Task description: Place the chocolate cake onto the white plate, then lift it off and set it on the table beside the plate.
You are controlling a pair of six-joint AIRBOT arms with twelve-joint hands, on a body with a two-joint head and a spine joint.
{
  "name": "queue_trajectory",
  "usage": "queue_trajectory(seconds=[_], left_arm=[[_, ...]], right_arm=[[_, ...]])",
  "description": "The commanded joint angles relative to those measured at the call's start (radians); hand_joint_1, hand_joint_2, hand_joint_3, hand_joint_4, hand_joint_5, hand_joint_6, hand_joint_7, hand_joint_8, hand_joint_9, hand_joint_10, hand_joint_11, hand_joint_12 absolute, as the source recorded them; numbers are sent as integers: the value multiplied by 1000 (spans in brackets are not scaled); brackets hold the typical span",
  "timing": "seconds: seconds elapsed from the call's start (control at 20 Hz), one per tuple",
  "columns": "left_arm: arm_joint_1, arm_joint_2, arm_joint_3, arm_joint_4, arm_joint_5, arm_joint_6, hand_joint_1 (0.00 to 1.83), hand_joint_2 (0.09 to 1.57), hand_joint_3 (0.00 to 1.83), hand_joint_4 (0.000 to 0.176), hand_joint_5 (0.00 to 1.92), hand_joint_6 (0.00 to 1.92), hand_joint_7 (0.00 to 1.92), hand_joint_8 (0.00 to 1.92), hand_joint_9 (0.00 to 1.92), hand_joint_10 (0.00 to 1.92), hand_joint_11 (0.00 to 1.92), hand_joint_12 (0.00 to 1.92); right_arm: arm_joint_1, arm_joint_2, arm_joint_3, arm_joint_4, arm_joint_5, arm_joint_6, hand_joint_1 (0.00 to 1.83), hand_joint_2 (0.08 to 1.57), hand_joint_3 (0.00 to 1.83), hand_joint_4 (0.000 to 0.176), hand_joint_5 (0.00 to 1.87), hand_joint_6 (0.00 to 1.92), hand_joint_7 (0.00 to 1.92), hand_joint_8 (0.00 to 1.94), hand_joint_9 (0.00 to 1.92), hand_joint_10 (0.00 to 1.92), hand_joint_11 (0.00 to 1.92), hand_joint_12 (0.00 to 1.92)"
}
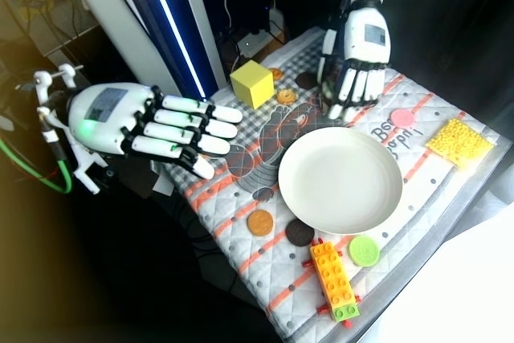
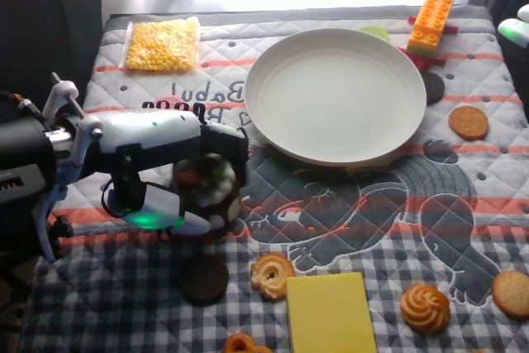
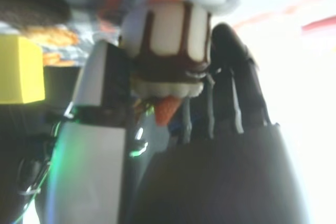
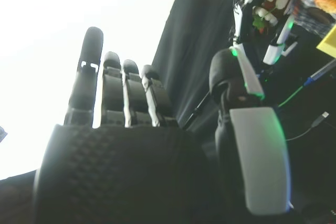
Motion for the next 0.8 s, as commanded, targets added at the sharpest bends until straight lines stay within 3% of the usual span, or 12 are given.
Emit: queue_trajectory(seconds=[0.0, 0.15, 0.2, 0.25, 0.3, 0.4, 0.45, 0.5, 0.55, 0.65, 0.7, 0.75], left_arm=[[-5, 8, -7, -16, -93, 4, 1214, 1430, 3, 0, 406, 1757, 358, 1893, 455, 1909, 393, 1907], [-29, 48, -37, -24, -157, 4, 1195, 1453, 4, 0, 380, 1890, 348, 1893, 386, 1909, 145, 1820], [-46, 55, -41, -24, -174, 5, 1217, 1426, 1, 0, 368, 1915, 460, 1785, 404, 1813, 153, 1765], [-64, 54, -39, -24, -182, 5, 1014, 1458, 4, 0, 355, 1905, 452, 1812, 240, 1721, 169, 1805], [-86, 46, -30, -22, -183, 5, 936, 1490, 3, 22, 343, 1918, 394, 1888, 124, 1762, 116, 1893], [-133, 8, 5, -20, -166, 5, 927, 1495, 0, 21, 395, 1885, 334, 1920, 110, 1813, 166, 1920], [-151, -19, 27, -25, -156, 5, 1145, 1462, 0, 0, 377, 1902, 273, 1870, 420, 1847, 396, 1845], [-164, -48, 51, -37, -150, 5, 1230, 1442, 0, 0, 346, 1862, 59, 1601, 385, 1854, 465, 1825], [-183, -94, 91, -52, -135, 4, 1259, 1421, 0, 0, 369, 1819, 44, 1548, 401, 1825, 444, 1811], [-210, -165, 146, -68, -112, 4, 1582, 1254, 0, 0, 172, 1667, 99, 1527, 541, 1672, 333, 1650], [-219, -192, 168, -74, -102, 5, 1305, 1381, 4, 0, 409, 1778, 253, 1784, 506, 1770, 416, 1674], [-227, -223, 199, -88, -88, 5, 1249, 1408, 7, 0, 457, 1801, 284, 1837, 499, 1792, 433, 1680]], right_arm=[[4, 3, 5, 10, 124, 5, 542, 1292, 0, 0, 0, 0, 0, 0, 23, 7, 0, 1008], [4, 3, 5, 11, 125, 5, 537, 1298, 2, 0, 0, 0, 0, 0, 11, 1, 0, 1004], [4, 3, 5, 12, 125, 5, 509, 1297, 1, 0, 0, 0, 0, 0, 7, 0, 0, 930], [3, 3, 5, 12, 125, 5, 491, 1298, 1, 0, 0, 0, 0, 0, 10, 1, 0, 871], [3, 3, 6, 12, 125, 5, 481, 1302, 1, 0, 0, 0, 0, 0, 14, 3, 0, 828], [3, 3, 7, 12, 125, 5, 488, 1309, 2, 0, 0, 0, 0, 0, 2, 0, 0, 804], [3, 3, 7, 12, 124, 5, 496, 1308, 2, 0, 0, 0, 0, 0, 0, 0, 0, 800], [3, 3, 7, 12, 124, 5, 539, 1313, 1, 0, 0, 0, 0, 0, 0, 0, 0, 733], [3, 3, 8, 13, 124, 5, 536, 1310, 0, 2, 0, 0, 0, 0, 0, 0, 0, 756], [3, 3, 8, 14, 124, 5, 571, 1294, 0, 14, 0, 0, 0, 0, 0, 0, 0, 735], [3, 3, 9, 14, 124, 5, 560, 1293, 0, 17, 0, 0, 0, 0, 0, 0, 0, 877], [3, 3, 10, 14, 124, 5, 557, 1292, 0, 18, 0, 0, 0, 0, 0, 0, 0, 974]])
